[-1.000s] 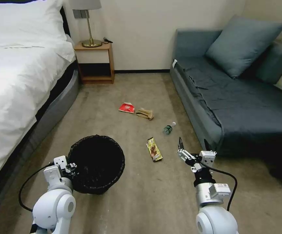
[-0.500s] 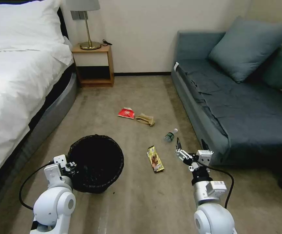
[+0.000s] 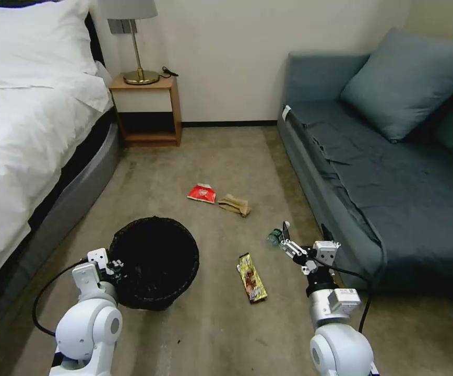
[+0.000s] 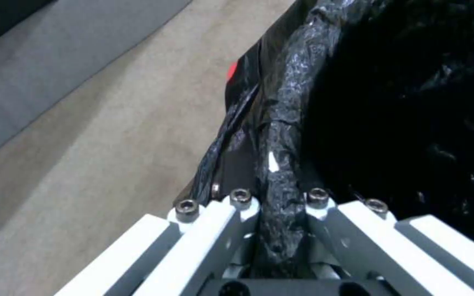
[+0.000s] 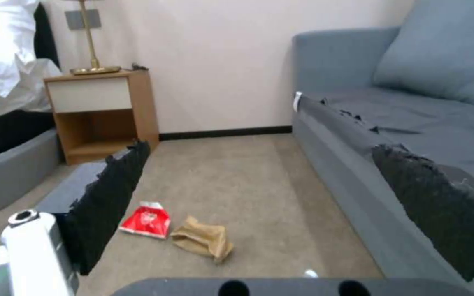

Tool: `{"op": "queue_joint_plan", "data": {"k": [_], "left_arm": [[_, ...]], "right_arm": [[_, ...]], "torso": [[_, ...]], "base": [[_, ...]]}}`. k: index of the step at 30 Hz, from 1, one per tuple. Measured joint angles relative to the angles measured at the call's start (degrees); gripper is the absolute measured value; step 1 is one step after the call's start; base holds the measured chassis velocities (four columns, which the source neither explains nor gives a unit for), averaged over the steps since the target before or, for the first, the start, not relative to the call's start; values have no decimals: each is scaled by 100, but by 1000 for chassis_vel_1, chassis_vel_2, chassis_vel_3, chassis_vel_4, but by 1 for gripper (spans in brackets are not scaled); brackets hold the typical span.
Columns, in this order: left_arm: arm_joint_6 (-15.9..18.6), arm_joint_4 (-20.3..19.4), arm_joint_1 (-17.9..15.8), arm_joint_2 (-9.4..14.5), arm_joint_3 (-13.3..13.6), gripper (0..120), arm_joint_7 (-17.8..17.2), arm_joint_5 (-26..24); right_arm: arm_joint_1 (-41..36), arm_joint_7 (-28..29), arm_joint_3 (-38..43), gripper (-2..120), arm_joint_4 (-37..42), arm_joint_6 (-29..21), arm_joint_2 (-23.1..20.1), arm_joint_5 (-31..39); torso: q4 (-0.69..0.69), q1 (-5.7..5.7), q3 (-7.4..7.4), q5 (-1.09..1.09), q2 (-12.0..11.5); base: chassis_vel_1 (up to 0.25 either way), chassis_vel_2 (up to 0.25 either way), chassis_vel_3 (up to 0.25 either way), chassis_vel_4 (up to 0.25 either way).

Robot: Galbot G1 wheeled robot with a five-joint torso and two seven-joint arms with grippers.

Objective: Pick up the trash bin, then pick up the garbage on the floor and place it into the trash bin.

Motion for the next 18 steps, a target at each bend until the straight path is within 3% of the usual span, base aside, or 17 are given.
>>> {"op": "queue_joint_plan", "data": {"k": [14, 18], "left_arm": [[-5, 86, -28, -15, -50, 2, 3, 8], [-13, 96, -28, -6, -79, 2, 5, 9]], "right_arm": [[349, 39, -204, 100, -491, -87, -133, 36], [587, 15, -386, 100, -786, -409, -332, 364]], "torso": [[0, 0, 0, -1, 0], [0, 0, 0, 0, 0]], "base": [[-90, 82, 80, -82], [-29, 38, 33, -23]]}}
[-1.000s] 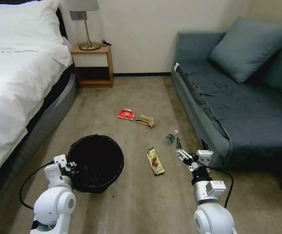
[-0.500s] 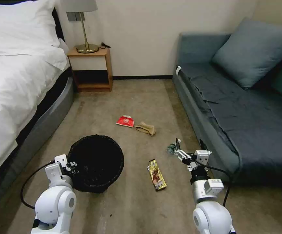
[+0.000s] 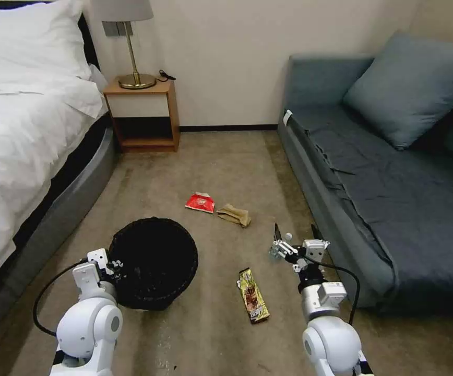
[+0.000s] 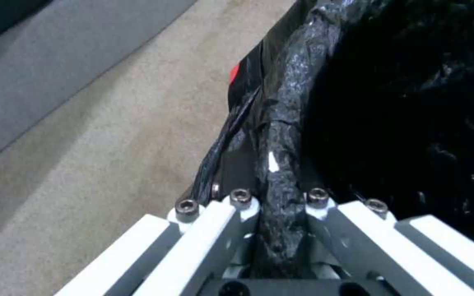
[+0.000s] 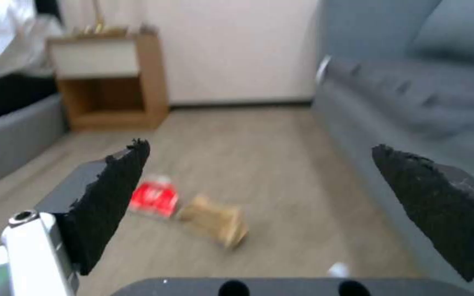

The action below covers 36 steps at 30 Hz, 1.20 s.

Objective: Pick up the trash bin, then pick up the garbage on the floor and place it into the trash bin.

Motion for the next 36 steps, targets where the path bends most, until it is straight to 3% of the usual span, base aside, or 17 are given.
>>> {"op": "queue_joint_plan", "data": {"k": [2, 8, 16, 25, 36], "left_arm": [[-13, 13, 10, 3, -9, 2, 1, 0], [-63, 73, 39, -7, -9, 2, 6, 43], [-114, 99, 96, -58, -22, 2, 17, 106], [-197, 222, 128, -113, -84, 2, 23, 188], [-242, 243, 182, -119, -180, 2, 26, 210]], "right_arm": [[165, -100, -225, 100, -205, -448, -233, 662], [431, -426, -648, 100, -646, -993, -649, 1792], [795, -667, -1123, 100, -1505, -1455, -1157, 2572], [1281, -962, -1576, 100, -3058, -1050, -1424, 2530], [1538, -1074, -1912, 100, -4021, -606, -1041, 2249]], "torso": [[0, 0, -1, 1, 0], [1, 0, -1, 1, 0], [0, 0, 0, 1, 1], [0, 0, 0, 0, 0], [0, 0, 0, 0, 0]], "base": [[0, 0, 0, 0], [0, 0, 0, 0], [0, 0, 0, 0], [0, 0, 0, 0], [0, 0, 0, 0]]}}
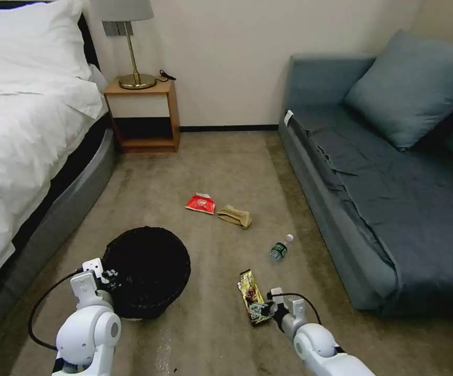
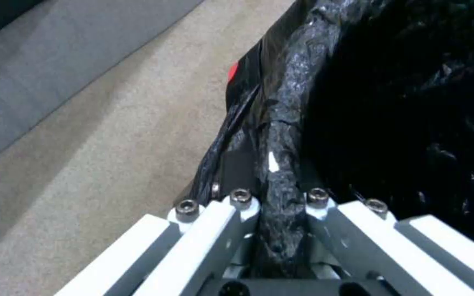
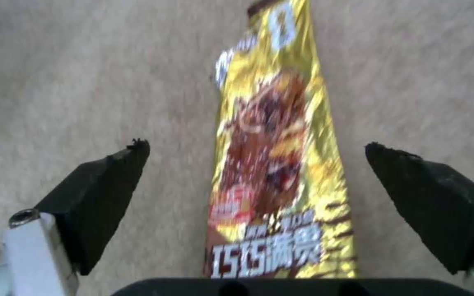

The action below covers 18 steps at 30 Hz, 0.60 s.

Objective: Pick up the trash bin, then pick up the garbage on the floor and place it into the trash bin.

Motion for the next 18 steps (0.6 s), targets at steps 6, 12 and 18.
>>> {"op": "queue_joint_plan", "data": {"k": [6, 12, 18], "left_arm": [[-13, -36, 39, 14, -36, 2, 2, -10], [-46, -32, 44, 27, -49, 2, 9, -18], [-53, 5, -4, 42, -57, 2, 9, -27]], "right_arm": [[91, -20, -65, 100, -389, 230, 127, -183], [126, -28, -62, 99, -555, 335, 155, -276], [108, 7, -36, 86, -599, 417, 192, -350]], "torso": [[0, 0, 0, 0, 0], [0, 0, 0, 0, 0], [-1, 0, 0, -1, 0]], "base": [[0, 0, 0, 0], [0, 0, 0, 0], [0, 0, 0, 0]]}}
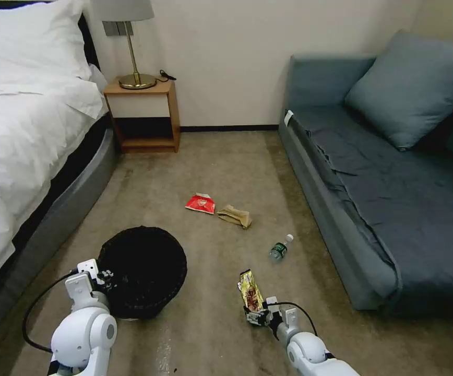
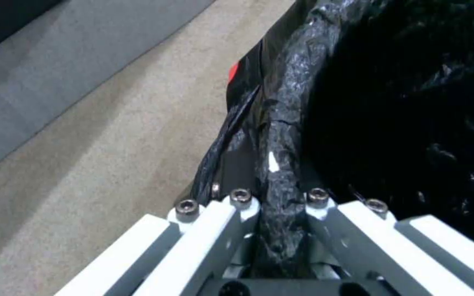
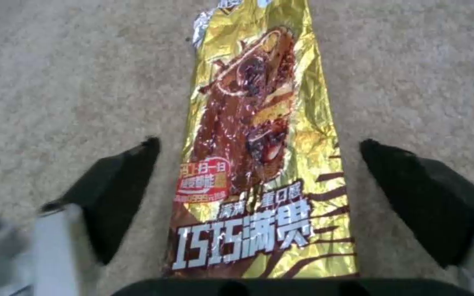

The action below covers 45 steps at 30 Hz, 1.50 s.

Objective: Pick up the trash bin, then pick up the garbage on the floor and place it into the trash bin.

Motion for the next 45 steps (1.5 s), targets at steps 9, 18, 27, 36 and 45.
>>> {"op": "queue_joint_plan", "data": {"k": [9, 18, 27, 36, 45], "left_arm": [[-13, 27, -29, 2, 31, 2, 0, -3], [-31, 35, -34, -6, 62, 2, 1, 7], [-55, 50, -37, -22, 88, 2, -2, 37], [-54, -7, -44, -24, 127, 2, -5, 23], [-36, -36, -25, 10, 286, 2, -7, 8]], "right_arm": [[-20, 2, 12, 55, -121, 146, 36, -139], [-44, -22, -19, 23, -221, 291, 54, -292], [-113, -15, -71, 0, -66, 359, -36, -300], [-307, 210, -75, 0, 1110, 248, -614, 100], [-54, 973, -93, 0, 3813, -212, -1723, 1179]], "torso": [[-2, 0, -1, -4, 0], [0, 0, -1, 1, 0], [3, 0, 0, 4, 0], [1, 0, 0, 4, 0], [0, 0, 0, -1, 0]], "base": [[0, 0, 0, 0], [0, 0, 0, 0], [0, 0, 0, 0], [0, 0, 0, 0], [0, 0, 0, 0]]}}
